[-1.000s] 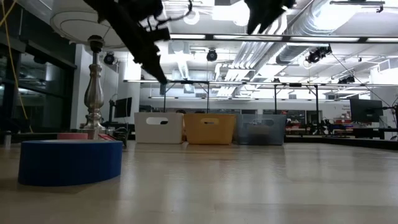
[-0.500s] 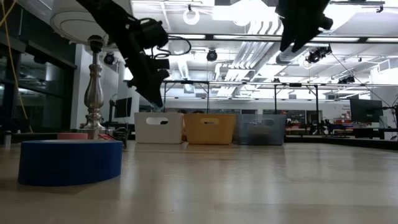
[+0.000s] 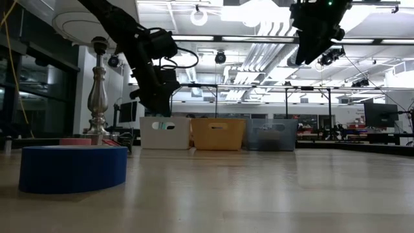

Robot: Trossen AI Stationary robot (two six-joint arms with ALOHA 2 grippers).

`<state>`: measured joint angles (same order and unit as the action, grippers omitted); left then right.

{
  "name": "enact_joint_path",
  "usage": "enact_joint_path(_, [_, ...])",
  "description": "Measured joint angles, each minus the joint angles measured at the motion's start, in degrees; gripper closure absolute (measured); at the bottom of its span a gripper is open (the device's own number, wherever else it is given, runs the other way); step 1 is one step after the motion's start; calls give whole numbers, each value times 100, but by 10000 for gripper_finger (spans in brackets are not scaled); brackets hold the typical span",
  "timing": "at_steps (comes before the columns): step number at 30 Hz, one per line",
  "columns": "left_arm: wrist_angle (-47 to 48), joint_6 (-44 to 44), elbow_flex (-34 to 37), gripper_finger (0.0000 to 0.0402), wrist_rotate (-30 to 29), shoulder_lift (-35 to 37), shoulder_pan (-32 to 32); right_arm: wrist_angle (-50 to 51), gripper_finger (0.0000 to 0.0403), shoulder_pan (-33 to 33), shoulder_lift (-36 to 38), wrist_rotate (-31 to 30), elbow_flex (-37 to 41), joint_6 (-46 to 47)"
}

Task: Pick and place Stapler, Stapler remover, tape
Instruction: Put the light blue staple remover into the white bin, then put the pink tape into the black bin

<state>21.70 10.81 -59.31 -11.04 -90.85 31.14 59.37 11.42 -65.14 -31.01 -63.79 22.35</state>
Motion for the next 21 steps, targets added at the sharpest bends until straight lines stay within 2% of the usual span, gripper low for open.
enact_joint_path(4, [-142, 0, 0, 212, -1, 0, -1, -93, 132, 150, 0, 163, 0, -325])
enact_joint_path(14, [-231, 17, 0, 125, 1, 0, 0, -249, 132, 440, 0, 386, 0, -899])
enact_joint_path(21, [-28, 9, 0, 106, 106, 252, 0, -305, 132, 574, 0, 502, 0, -1110])
